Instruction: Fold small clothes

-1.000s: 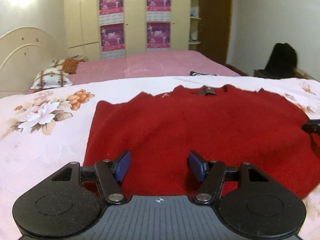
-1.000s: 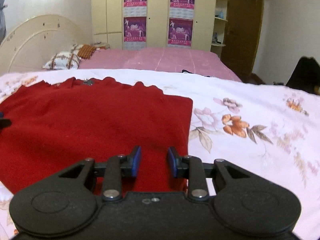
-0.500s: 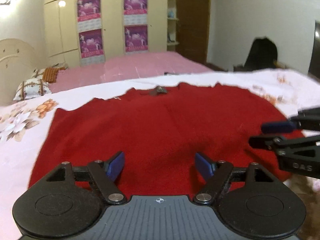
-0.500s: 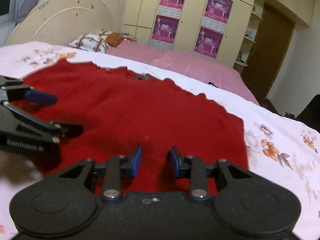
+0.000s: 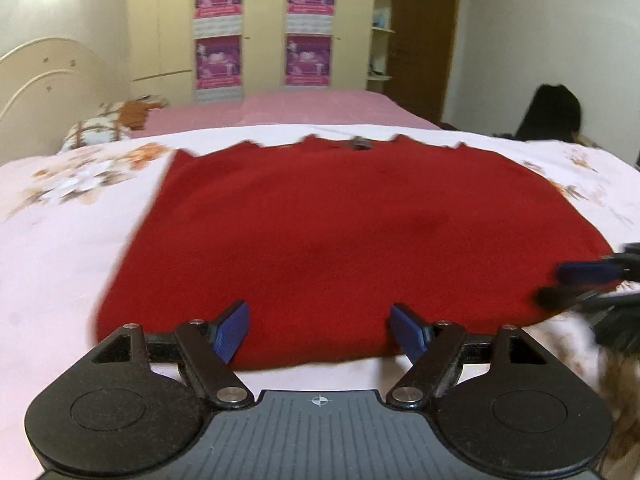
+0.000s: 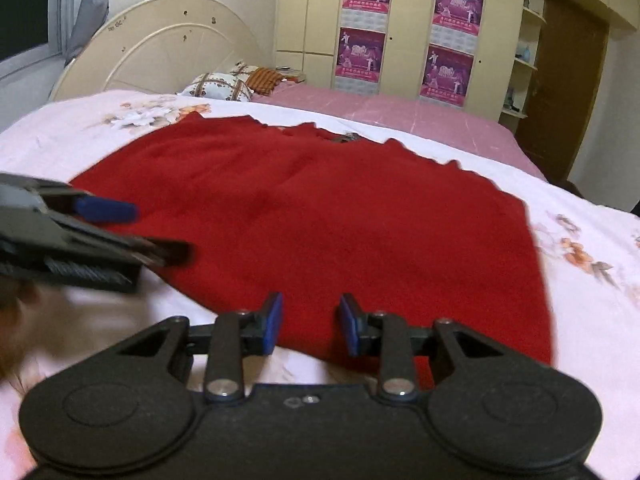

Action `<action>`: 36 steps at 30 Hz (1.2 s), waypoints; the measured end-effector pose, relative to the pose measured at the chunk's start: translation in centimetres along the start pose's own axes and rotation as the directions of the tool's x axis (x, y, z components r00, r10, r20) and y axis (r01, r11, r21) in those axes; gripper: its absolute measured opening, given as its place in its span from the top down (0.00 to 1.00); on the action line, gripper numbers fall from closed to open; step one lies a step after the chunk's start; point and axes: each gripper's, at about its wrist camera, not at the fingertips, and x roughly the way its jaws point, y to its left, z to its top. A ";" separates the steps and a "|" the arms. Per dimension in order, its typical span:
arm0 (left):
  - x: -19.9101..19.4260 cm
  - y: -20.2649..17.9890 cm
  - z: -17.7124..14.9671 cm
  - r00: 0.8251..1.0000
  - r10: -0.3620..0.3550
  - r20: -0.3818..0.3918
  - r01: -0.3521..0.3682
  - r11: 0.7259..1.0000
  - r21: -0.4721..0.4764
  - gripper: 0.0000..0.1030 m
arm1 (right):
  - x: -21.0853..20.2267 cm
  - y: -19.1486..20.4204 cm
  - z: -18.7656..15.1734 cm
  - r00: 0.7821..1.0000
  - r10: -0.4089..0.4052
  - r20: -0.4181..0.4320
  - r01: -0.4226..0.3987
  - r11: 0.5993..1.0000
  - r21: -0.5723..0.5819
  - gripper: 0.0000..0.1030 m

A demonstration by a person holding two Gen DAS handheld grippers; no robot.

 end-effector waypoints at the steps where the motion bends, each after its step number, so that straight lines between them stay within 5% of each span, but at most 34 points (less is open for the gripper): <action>1: -0.5 1.0 -0.4 1.000 0.020 0.004 -0.019 1.000 -0.004 0.25 | -0.2 -1.1 -0.2 0.999 -0.031 -0.009 0.031 0.999 0.016 0.68; 6: -1.2 2.5 -1.3 1.000 0.027 -0.004 -0.027 0.999 0.023 0.25 | -2.3 -6.3 -2.9 0.993 -0.106 -0.051 0.111 0.986 0.124 0.67; 10: -1.4 2.0 0.2 1.000 0.030 0.004 -0.030 0.999 -0.011 0.25 | -2.3 -4.9 -2.7 0.987 -0.149 -0.067 0.152 0.987 0.044 0.67; 16: -0.9 3.3 0.0 0.999 0.028 -0.035 -0.030 0.997 -0.069 0.25 | -3.8 -6.3 -1.6 0.984 -0.180 -0.013 0.180 0.972 0.154 0.68; 19: -0.5 3.3 -0.3 0.999 0.024 -0.031 -0.026 0.998 -0.065 0.25 | -2.1 -7.8 -2.3 0.979 -0.173 -0.112 0.191 0.965 0.182 0.69; 36: -0.9 4.2 0.3 0.999 -0.008 -0.050 0.002 0.992 -0.129 0.25 | -2.1 -8.2 -1.5 0.980 -0.143 -0.140 0.169 0.967 0.192 0.68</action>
